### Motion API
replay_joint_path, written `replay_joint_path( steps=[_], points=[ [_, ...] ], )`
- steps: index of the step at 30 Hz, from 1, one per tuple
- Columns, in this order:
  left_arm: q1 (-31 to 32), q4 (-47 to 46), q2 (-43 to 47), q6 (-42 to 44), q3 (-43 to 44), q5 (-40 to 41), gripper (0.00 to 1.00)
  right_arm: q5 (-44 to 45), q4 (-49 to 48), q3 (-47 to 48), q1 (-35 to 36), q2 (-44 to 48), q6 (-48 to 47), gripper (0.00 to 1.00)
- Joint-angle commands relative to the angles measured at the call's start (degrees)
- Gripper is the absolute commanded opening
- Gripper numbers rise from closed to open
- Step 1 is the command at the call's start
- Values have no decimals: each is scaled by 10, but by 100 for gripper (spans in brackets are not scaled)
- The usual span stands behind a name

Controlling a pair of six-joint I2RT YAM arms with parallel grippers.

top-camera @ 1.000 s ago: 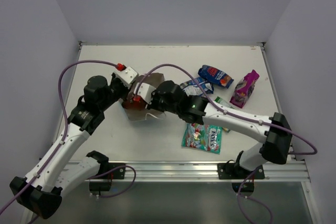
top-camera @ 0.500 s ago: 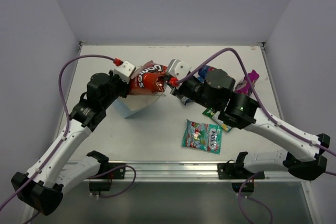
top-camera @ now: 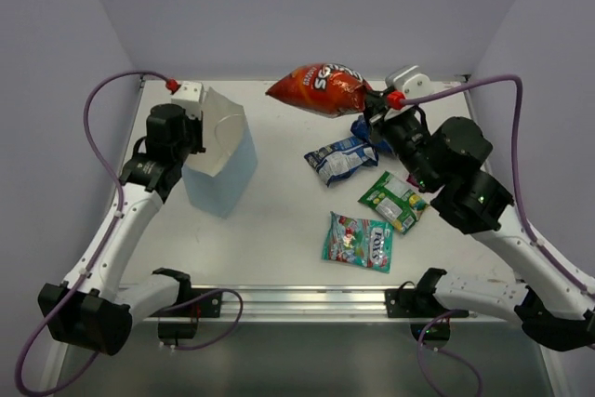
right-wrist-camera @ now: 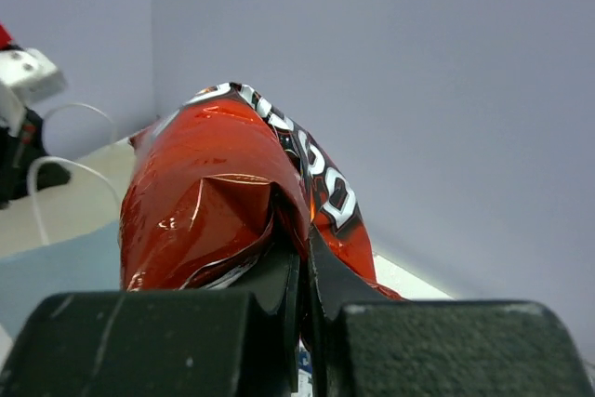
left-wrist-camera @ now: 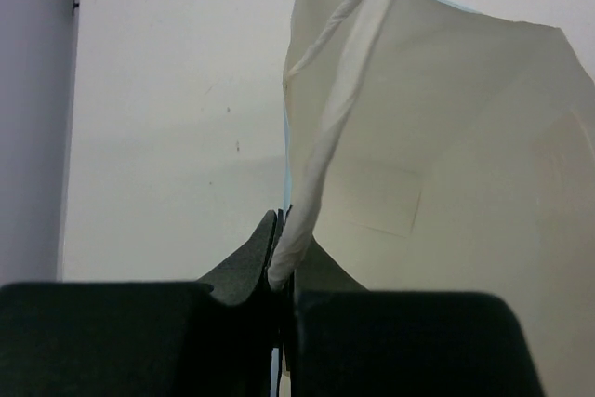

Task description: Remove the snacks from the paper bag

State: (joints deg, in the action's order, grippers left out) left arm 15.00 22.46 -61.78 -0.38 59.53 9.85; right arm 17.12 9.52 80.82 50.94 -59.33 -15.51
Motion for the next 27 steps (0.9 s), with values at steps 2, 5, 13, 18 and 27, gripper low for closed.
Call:
replay_joint_path(
  steps=[2,5,13,18,27],
  points=[
    [-58,32,-20,-73,38,-5,0,21,-22,-73,-22,1,50,0],
    [-81,24,-37,-100,52,-20,0,9,-36,-108,-35,-36,58,0],
    [-95,-45,-59,-152,41,-28,0,21,-163,-138,-44,-215,54,0],
    [-95,-42,-48,-149,34,-42,0,23,-245,-206,-39,-284,89,0],
    [-95,-15,-13,-132,38,-47,8,-55,-68,-231,36,-240,167,67]
  ],
)
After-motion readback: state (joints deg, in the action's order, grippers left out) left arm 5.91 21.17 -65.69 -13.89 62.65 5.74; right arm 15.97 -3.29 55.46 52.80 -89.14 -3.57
